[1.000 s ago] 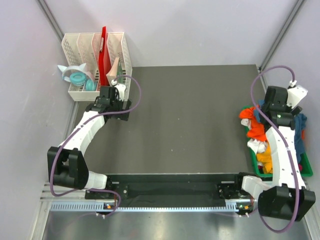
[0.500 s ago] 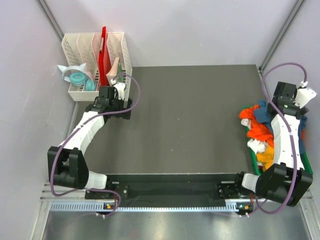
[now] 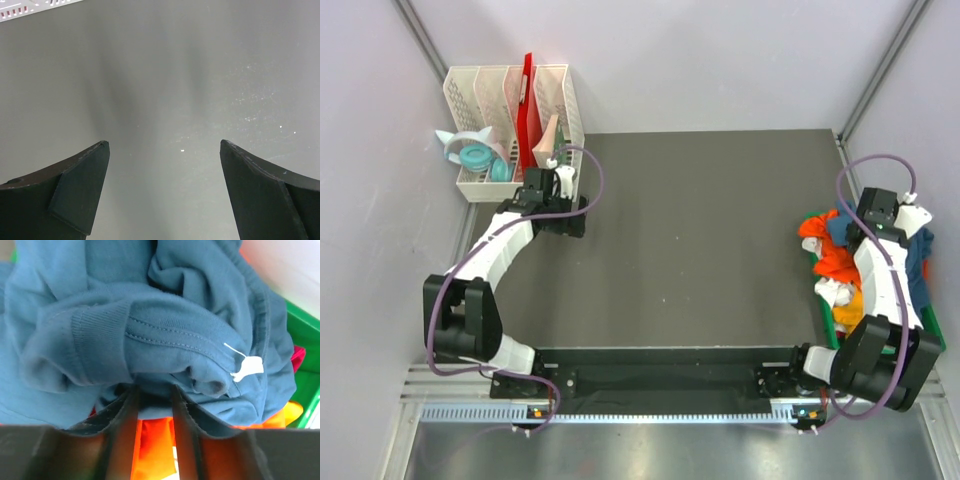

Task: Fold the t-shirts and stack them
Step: Grab the tshirt from the pile, then move the tshirt to the center of the board

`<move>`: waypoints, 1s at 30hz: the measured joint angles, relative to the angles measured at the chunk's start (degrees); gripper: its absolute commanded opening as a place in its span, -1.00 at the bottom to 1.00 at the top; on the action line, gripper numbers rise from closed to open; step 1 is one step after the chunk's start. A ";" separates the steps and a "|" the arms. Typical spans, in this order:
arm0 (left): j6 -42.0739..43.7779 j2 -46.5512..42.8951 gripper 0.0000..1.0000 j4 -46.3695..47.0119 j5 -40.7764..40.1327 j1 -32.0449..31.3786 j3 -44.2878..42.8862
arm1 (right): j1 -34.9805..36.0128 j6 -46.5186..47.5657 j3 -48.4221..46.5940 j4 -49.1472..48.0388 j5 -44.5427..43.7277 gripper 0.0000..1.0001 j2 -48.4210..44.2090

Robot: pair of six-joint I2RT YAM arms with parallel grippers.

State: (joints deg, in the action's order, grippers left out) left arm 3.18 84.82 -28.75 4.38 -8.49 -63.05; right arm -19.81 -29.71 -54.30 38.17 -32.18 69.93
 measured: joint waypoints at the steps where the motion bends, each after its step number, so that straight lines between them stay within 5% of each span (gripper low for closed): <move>1: 0.00 0.09 0.89 -0.13 0.11 0.00 -0.26 | -0.09 0.13 0.39 -0.15 0.26 -0.69 -0.04; 3: 0.00 0.09 0.89 -0.83 0.31 0.00 -0.98 | -0.13 -0.02 1.49 -0.98 1.05 -0.99 -0.59; 15: 0.44 -1.25 0.81 -2.91 1.42 0.04 -2.10 | 4.90 2.29 1.99 -3.45 0.33 -1.00 -6.38; 21: 0.39 -3.96 0.80 -3.04 2.36 0.11 -2.10 | 14.23 5.03 -1.03 -3.85 -0.72 -1.00 -9.38; 30: -0.13 -7.50 0.79 -3.04 2.73 0.11 -1.92 | 41.83 9.42 -37.81 -1.53 6.08 -1.00 3.10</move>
State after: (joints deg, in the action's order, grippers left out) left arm 3.05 77.32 -31.79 7.11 -8.38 -64.97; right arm 22.02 -20.29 -92.12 36.64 -26.11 73.03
